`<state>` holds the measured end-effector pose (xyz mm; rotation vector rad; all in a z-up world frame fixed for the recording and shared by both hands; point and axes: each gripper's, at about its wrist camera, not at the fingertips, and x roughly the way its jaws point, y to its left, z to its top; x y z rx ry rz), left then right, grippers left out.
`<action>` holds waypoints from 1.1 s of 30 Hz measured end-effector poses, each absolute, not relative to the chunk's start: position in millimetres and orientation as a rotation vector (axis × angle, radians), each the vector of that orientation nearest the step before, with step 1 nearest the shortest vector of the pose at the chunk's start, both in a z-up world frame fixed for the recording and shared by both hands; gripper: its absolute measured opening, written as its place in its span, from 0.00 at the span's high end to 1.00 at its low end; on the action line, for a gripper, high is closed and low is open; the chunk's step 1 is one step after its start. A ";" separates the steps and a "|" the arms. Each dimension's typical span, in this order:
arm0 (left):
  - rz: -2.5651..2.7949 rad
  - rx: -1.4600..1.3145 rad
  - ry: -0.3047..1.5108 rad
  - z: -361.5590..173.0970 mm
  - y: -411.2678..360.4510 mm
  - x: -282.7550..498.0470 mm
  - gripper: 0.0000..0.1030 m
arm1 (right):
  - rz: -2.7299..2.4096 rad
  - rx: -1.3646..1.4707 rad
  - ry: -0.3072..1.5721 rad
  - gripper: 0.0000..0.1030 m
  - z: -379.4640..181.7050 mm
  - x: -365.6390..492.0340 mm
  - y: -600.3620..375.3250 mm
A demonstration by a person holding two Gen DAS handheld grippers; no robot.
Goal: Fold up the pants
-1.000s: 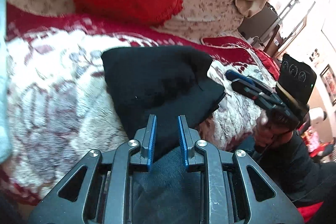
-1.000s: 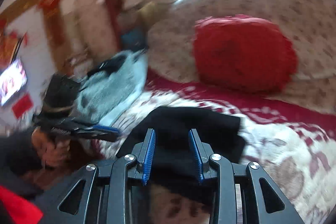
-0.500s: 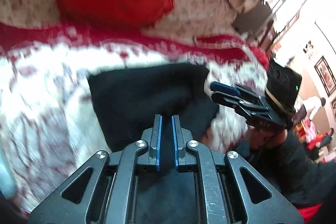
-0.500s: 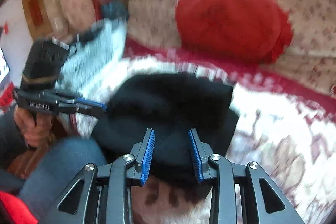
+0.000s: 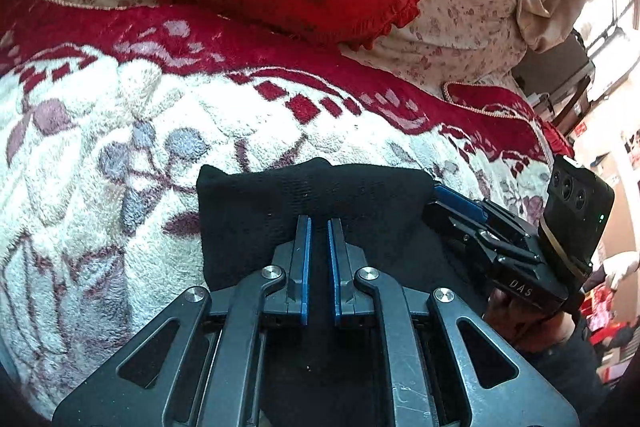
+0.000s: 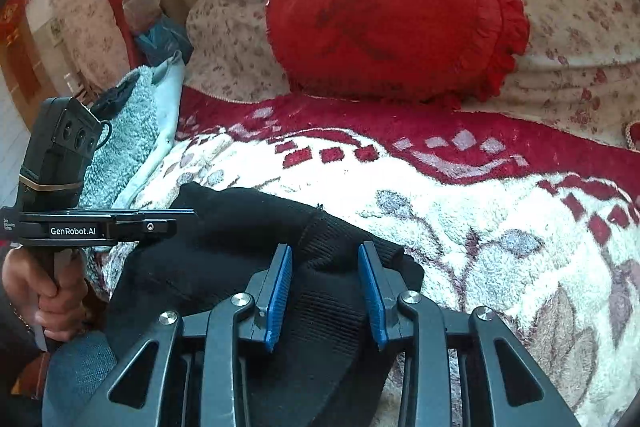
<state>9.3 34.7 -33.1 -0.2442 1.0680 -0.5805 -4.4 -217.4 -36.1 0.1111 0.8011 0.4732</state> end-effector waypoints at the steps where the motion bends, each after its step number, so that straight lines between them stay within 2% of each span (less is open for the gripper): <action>1: -0.582 -0.246 1.056 -26.6 36.5 7.3 0.94 | 0.482 0.136 0.785 0.69 -32.6 -7.5 -220.9; 4: -0.616 -0.329 0.987 -7.4 60.9 0.6 0.92 | 0.489 0.255 0.738 0.69 -22.1 -16.6 -245.7; 6: -0.615 -0.386 0.933 -1.0 80.6 -6.9 0.71 | 0.487 0.365 0.713 0.68 -20.5 -29.0 -267.1; 7: -0.596 -0.411 0.927 -4.6 90.5 -9.4 0.52 | 0.497 0.406 0.725 0.67 -23.3 -31.7 -273.2; 8: -0.576 -0.425 0.937 -10.7 96.5 -9.8 0.47 | 0.521 0.455 0.748 0.65 -28.2 -34.7 -278.0; 13: -0.592 -0.548 1.080 -59.7 108.4 -3.8 0.47 | 0.526 0.511 0.848 0.64 -55.2 -35.1 -281.1; 14: -0.602 -0.568 1.079 -63.1 108.1 -4.7 0.47 | 0.497 0.510 0.864 0.58 -58.1 -35.8 -283.5; 15: -0.611 -0.586 1.068 -64.8 108.9 -7.9 0.47 | 0.495 0.547 0.875 0.56 -61.4 -34.8 -287.1; 22: -0.639 -0.622 1.060 -69.2 103.3 -5.4 0.46 | 0.565 0.532 0.898 0.49 -62.8 -34.9 -276.2; 25: -0.640 -0.661 1.062 -74.6 98.1 -2.1 0.47 | 0.568 0.520 0.892 0.51 -69.6 -34.2 -276.1; 26: -0.638 -0.660 1.066 -73.5 98.1 -2.4 0.58 | 0.565 0.527 0.882 0.51 -71.3 -34.1 -275.6; 28: -0.631 -0.632 1.080 -69.9 95.0 -1.2 0.67 | 0.556 0.519 0.879 0.52 -69.2 -36.6 -274.7; 29: -0.631 -0.611 1.078 -65.4 93.0 -1.1 0.74 | 0.572 0.531 0.875 0.59 -66.7 -37.8 -275.9; 30: -0.631 -0.563 1.069 -56.1 87.6 -0.4 0.74 | 0.586 0.545 0.862 0.67 -63.4 -39.4 -279.5; 33: -0.645 -0.489 1.037 -39.7 75.9 9.4 0.75 | 0.578 0.584 0.798 0.69 -51.9 -36.1 -288.4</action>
